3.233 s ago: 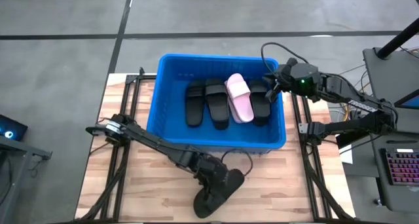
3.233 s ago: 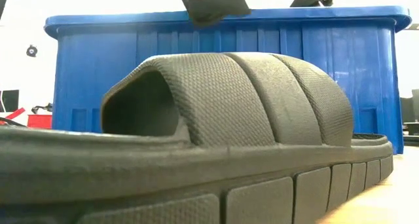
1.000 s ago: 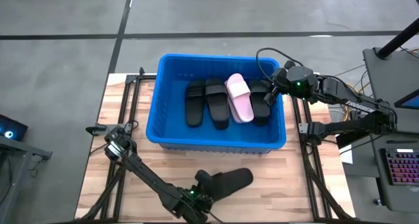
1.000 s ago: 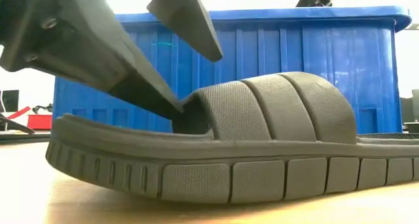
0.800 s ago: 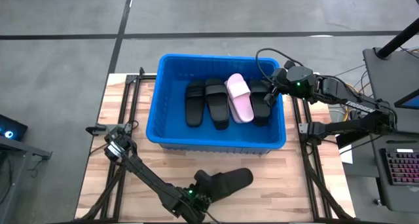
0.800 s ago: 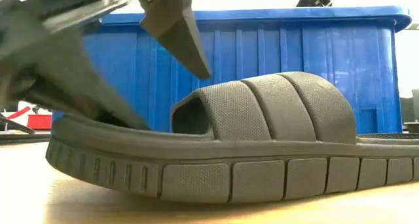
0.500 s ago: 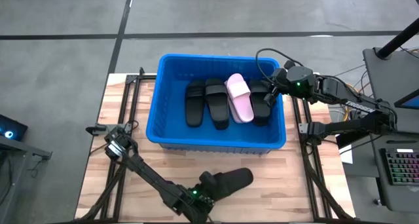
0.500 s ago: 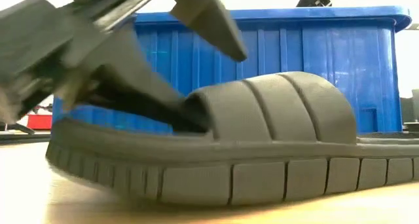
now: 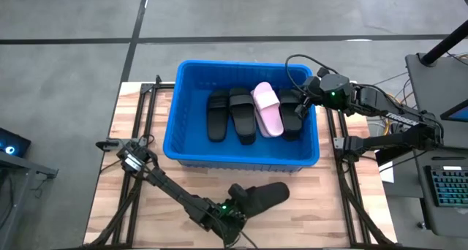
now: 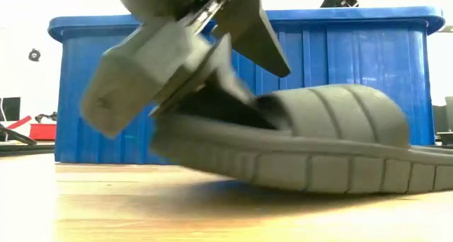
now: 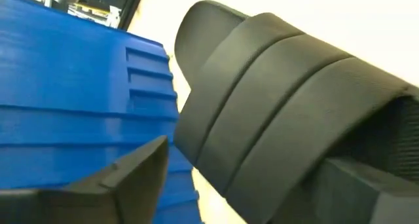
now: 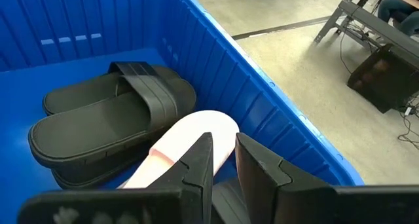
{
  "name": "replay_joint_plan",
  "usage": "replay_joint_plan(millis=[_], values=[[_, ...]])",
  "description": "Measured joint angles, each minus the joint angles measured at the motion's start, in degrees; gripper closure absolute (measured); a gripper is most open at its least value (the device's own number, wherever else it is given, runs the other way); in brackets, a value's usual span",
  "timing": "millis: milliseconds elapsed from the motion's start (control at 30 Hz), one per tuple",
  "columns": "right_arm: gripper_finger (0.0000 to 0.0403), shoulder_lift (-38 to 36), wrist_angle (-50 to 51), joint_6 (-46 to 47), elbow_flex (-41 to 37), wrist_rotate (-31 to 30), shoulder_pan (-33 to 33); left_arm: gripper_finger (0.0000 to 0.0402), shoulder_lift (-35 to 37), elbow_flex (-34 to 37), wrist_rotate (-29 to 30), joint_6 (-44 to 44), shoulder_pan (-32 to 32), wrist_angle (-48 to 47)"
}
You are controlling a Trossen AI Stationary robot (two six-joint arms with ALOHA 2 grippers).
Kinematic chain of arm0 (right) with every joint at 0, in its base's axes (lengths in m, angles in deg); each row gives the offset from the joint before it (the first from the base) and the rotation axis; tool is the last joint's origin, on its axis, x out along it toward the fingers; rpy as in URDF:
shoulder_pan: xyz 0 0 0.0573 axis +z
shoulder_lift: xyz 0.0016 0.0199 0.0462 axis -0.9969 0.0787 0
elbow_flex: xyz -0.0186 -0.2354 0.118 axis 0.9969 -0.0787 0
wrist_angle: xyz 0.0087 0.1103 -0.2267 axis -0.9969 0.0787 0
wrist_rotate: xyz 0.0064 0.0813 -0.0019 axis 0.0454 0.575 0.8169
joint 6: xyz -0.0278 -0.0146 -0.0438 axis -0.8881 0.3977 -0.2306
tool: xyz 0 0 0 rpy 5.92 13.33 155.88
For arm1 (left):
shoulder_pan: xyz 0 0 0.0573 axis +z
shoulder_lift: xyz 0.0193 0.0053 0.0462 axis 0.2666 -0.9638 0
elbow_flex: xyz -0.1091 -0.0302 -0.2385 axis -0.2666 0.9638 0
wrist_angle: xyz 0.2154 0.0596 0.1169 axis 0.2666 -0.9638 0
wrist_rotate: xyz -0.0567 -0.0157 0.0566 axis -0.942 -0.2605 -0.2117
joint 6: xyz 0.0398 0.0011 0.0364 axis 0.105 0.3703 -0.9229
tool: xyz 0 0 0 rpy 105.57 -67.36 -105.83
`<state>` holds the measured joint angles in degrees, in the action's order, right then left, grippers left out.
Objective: Pick and place slides into bin
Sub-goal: Put the black slide into the blue bin
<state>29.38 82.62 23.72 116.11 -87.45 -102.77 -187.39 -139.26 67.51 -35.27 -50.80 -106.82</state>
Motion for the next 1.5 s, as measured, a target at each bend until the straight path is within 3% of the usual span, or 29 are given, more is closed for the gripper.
replay_joint_plan(millis=[133, 300, 400, 733, 1000, 1367, 1500], values=[[0.0346, 0.0, 0.0, 0.0, 0.0, 0.0, 0.0, 0.0173, 0.0, -0.8, -2.3, 0.1, 0.9, 2.9], [0.0346, 0.0, 0.0, -0.4, 0.0, 0.0, 0.0, 0.0311, 0.0, -2.4, -5.0, 1.2, 2.4, 4.4], [0.0346, 0.0, 0.0, -0.7, 0.0, 0.0, 0.0, 0.0383, 0.1, -4.1, -6.5, 8.7, 4.0, 4.4], [0.0346, 0.0, 0.0, -0.4, 0.0, 0.0, 0.0, 0.0399, 2.8, -5.7, -7.7, 13.4, 5.5, -4.4], [0.0346, 0.0, 0.0, -0.2, 0.0, 0.0, 0.0, 0.04, 8.0, -5.6, -8.0, 23.1, 4.5, -14.6], [0.0346, 0.0, -0.1, 1.3, 0.0, 0.0, 0.0, 0.0401, 19.8, -5.7, -11.2, 32.1, 4.6, -12.8], [0.0346, 0.0, -0.1, 1.3, -0.1, 0.0, 0.0, 0.0401, 24.1, -5.7, -12.8, 31.8, 4.6, -7.6]])
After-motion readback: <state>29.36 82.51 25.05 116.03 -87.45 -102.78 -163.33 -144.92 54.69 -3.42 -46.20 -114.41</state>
